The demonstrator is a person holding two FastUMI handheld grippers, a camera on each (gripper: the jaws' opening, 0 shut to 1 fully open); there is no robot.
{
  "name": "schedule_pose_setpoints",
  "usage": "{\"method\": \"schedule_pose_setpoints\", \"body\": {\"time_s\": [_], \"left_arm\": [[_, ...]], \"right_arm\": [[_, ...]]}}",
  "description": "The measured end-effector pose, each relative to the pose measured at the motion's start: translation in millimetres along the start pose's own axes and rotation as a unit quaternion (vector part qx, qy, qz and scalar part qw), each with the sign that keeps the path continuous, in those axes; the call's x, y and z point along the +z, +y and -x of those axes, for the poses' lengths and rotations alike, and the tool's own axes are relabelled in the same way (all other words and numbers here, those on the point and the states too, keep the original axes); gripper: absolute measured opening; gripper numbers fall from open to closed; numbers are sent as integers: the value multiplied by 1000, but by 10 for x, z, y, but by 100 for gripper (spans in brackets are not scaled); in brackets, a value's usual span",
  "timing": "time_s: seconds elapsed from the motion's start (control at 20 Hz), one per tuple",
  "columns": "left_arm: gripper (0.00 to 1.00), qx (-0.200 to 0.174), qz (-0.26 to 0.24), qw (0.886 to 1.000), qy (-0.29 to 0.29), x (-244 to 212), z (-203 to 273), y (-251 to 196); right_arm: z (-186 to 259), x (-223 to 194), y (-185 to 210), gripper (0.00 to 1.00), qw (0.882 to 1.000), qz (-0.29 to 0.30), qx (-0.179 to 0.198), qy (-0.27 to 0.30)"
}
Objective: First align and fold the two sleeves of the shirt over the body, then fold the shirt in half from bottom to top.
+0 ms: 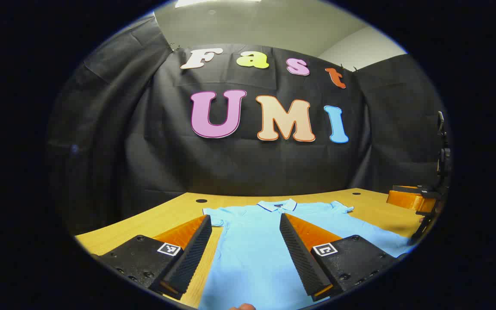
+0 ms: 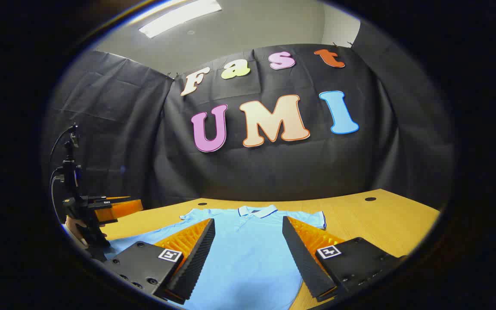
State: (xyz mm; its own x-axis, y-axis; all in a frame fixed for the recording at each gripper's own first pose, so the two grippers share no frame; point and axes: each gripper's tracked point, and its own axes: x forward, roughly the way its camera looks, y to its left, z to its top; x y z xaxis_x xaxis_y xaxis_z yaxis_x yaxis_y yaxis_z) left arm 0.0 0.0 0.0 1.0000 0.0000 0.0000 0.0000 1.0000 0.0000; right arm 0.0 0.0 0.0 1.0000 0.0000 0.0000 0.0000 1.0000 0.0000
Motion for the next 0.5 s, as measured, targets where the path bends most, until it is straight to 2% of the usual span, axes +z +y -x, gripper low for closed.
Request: {"method": "schedule_pose_setpoints", "body": {"time_s": [0.5], "left_arm": [[95,-9,4,1000,3,-13,18,-77]], "right_arm": [[-7,-39,-14,98,1000,-1,-3,9]]}}
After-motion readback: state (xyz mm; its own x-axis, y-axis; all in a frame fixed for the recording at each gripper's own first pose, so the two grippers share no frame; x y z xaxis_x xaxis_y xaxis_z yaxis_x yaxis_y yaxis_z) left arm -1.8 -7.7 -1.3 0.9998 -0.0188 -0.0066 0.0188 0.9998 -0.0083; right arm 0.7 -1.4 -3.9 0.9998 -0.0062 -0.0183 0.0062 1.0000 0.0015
